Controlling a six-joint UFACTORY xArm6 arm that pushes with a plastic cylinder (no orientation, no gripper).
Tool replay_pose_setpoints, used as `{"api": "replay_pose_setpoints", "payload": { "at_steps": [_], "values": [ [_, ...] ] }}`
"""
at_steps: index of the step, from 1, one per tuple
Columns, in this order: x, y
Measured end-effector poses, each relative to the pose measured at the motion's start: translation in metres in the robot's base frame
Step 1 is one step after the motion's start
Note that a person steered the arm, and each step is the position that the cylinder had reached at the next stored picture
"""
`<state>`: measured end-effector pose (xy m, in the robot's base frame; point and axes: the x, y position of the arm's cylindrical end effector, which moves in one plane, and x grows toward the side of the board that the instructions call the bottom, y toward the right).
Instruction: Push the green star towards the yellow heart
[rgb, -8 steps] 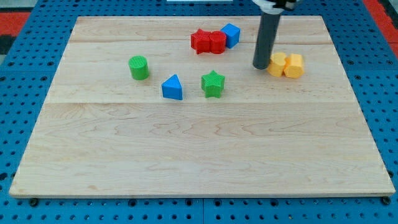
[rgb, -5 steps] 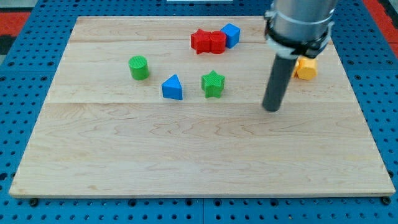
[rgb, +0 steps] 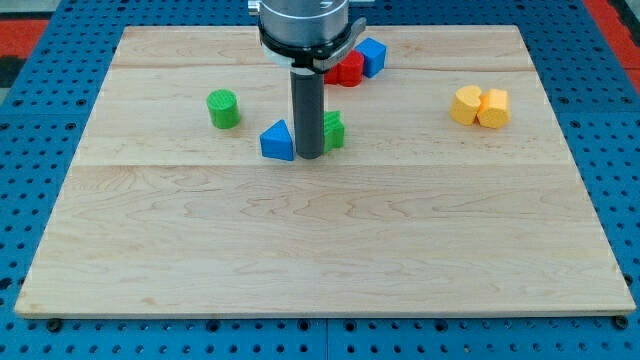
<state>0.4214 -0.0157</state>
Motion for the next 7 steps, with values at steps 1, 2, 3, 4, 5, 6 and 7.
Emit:
{"api": "replay_pose_setpoints", "payload": {
  "at_steps": [1, 2, 3, 4, 5, 6, 7],
  "values": [
    [-0.019, 0.000],
    [-0.033, 0.009],
    [-0.050, 0.014],
    [-0.071, 0.001],
    [-0.076, 0.027],
    [-0.024, 0.087],
    [-0.008, 0.113]
  ]
}}
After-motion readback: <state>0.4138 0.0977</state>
